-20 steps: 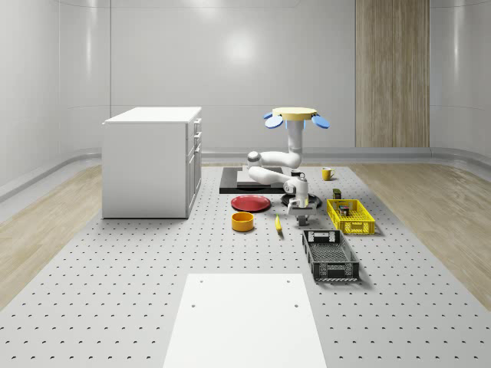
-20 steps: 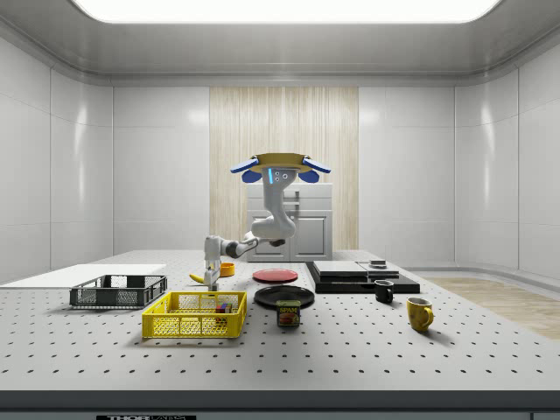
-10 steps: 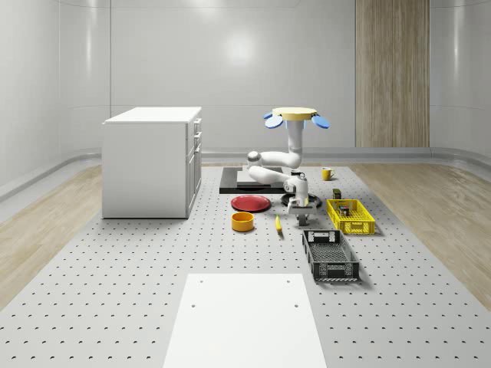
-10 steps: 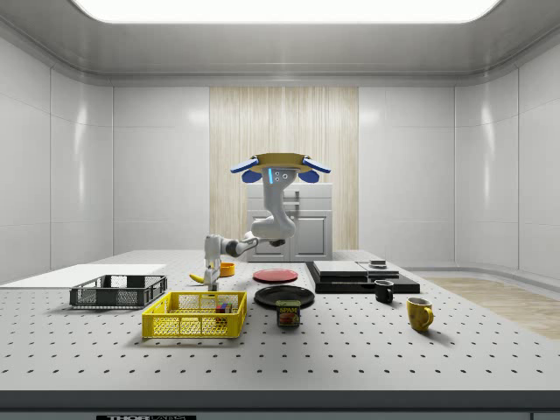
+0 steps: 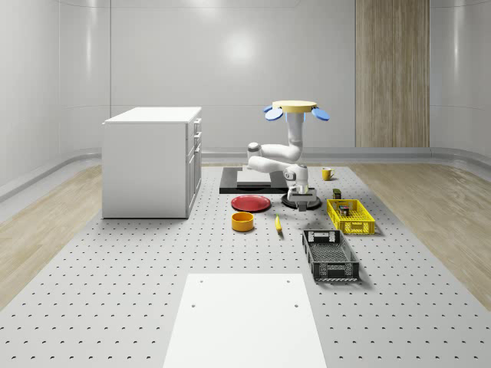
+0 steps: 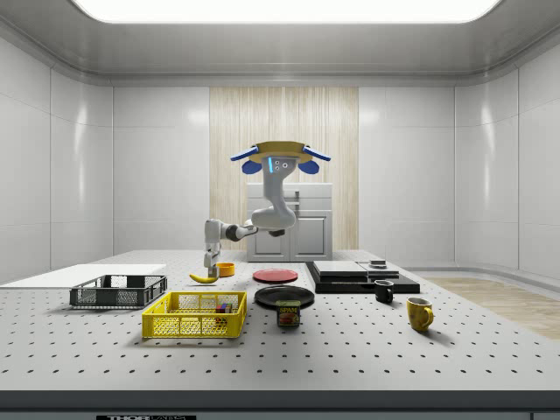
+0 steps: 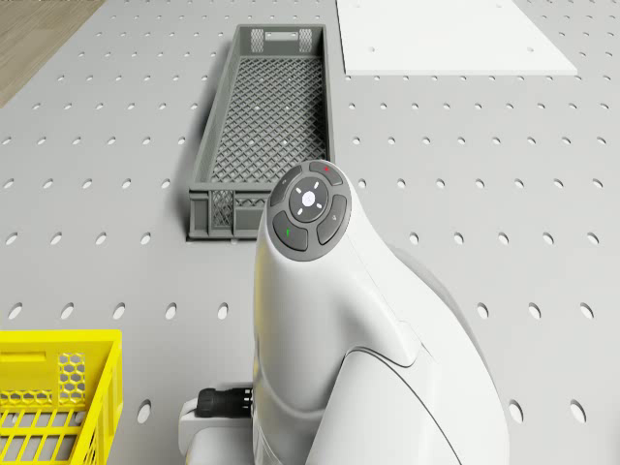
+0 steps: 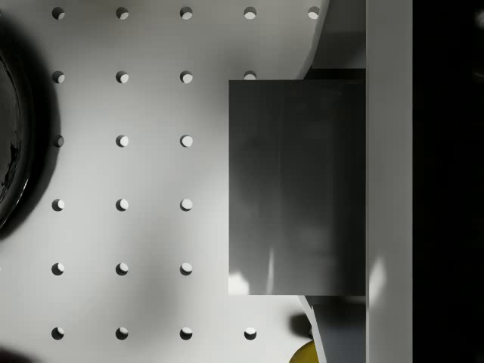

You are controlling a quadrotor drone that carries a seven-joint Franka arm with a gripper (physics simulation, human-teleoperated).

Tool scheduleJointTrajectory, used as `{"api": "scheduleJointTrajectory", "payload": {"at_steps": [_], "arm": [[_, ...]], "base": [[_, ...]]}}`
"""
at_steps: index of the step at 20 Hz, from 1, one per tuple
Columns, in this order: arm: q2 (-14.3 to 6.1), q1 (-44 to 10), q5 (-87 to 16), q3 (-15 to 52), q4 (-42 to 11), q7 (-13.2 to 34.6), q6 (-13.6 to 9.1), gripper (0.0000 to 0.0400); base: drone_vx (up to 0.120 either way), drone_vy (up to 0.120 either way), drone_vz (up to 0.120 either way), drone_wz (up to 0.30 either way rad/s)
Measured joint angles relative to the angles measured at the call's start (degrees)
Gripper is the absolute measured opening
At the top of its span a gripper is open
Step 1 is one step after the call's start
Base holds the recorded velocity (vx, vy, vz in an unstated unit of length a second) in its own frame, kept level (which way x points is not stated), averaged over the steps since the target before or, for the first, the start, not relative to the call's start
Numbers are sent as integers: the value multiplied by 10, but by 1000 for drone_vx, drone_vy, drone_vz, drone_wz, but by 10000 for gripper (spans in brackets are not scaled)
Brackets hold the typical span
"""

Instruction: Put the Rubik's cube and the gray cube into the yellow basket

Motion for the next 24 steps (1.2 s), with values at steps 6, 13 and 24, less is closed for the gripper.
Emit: {"api": "scheduleJointTrajectory", "payload": {"at_steps": [6, 13, 24], "arm": [[-3, 0, 7, 6, -1, 1, 0, 250], [-6, 0, 10, 8, -2, 1, 2, 250], [-9, -1, 12, 9, -2, 2, 5, 250]], "base": [[0, 0, 113, 0], [0, 103, 0, 0], [0, 120, 0, 0]]}}
